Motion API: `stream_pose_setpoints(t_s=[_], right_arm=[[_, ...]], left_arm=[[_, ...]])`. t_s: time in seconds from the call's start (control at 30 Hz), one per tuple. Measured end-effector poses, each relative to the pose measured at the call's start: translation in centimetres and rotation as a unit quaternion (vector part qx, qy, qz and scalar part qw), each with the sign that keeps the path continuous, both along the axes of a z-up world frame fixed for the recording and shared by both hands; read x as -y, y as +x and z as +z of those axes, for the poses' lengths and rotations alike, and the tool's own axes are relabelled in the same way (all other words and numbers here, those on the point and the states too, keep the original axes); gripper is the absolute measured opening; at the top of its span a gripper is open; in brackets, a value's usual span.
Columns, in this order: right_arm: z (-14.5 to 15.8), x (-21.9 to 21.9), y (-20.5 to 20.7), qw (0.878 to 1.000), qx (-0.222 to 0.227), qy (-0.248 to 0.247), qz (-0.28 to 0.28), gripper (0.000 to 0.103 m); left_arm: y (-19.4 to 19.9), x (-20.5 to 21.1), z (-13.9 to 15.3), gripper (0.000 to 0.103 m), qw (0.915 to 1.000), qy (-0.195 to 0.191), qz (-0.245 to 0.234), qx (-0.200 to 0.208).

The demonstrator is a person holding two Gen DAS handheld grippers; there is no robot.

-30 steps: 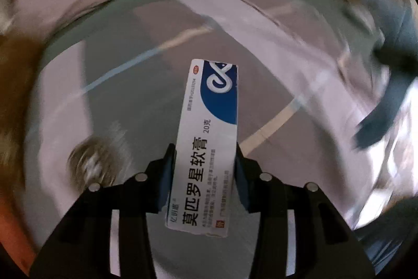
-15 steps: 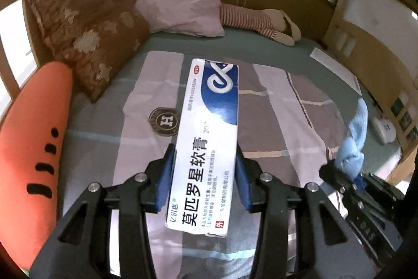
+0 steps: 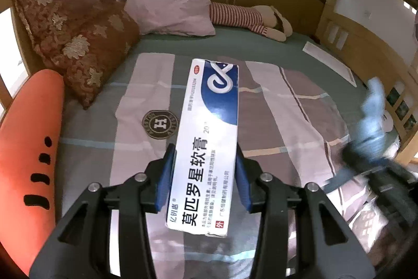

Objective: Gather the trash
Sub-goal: 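Carry both items over the white bin and open both tools to drop them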

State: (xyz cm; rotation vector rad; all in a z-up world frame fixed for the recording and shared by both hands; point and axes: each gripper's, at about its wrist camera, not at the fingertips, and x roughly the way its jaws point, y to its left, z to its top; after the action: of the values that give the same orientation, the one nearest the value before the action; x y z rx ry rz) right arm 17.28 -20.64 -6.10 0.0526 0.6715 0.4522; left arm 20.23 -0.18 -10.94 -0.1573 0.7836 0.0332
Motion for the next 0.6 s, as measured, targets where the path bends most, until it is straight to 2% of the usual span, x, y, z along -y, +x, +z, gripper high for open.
stream_pose_setpoints(t_s=[0.07,0.13,0.27,0.37,0.47,0.53,0.57,0.6], right_arm=[[2.3,2.8,-2.4,0.999,0.034,-0.012,-0.020,0.015],[3.9,6.2,-4.6,0.998,0.048,-0.020,-0.046,0.015],[5.9,15.5,-10.0,0.986,0.070,-0.043,-0.142,0.015],[4.9,21.6,-13.4,0.975,0.054,-0.053,-0.210,0.015],[0.9,26.5,-15.2,0.964,0.007,-0.045,-0.261,0.019],[-3.1,29.0,-15.6,0.959,-0.037,-0.038,-0.278,0.043],[-4.6,29.7,-15.6,0.957,-0.059,-0.040,-0.282,0.074],[-5.7,30.3,-15.8,0.953,-0.074,-0.044,-0.292,0.081]], left_arm=[[0.0,0.6,-0.1,0.043,0.9999,0.001,-0.010,0.000],[-0.2,1.3,0.0,0.043,0.9997,0.003,-0.024,0.002],[-0.7,3.5,0.4,0.043,0.9982,-0.002,-0.060,0.007],[-1.4,7.1,1.3,0.043,0.9934,-0.009,-0.113,0.015],[-2.5,13.2,2.1,0.043,0.9832,0.003,-0.181,0.019],[-3.3,17.6,2.3,0.043,0.9736,-0.005,-0.228,0.013],[-3.8,20.7,2.4,0.043,0.9650,-0.020,-0.261,0.002],[-4.1,22.6,2.4,0.043,0.9590,-0.030,-0.282,-0.007]])
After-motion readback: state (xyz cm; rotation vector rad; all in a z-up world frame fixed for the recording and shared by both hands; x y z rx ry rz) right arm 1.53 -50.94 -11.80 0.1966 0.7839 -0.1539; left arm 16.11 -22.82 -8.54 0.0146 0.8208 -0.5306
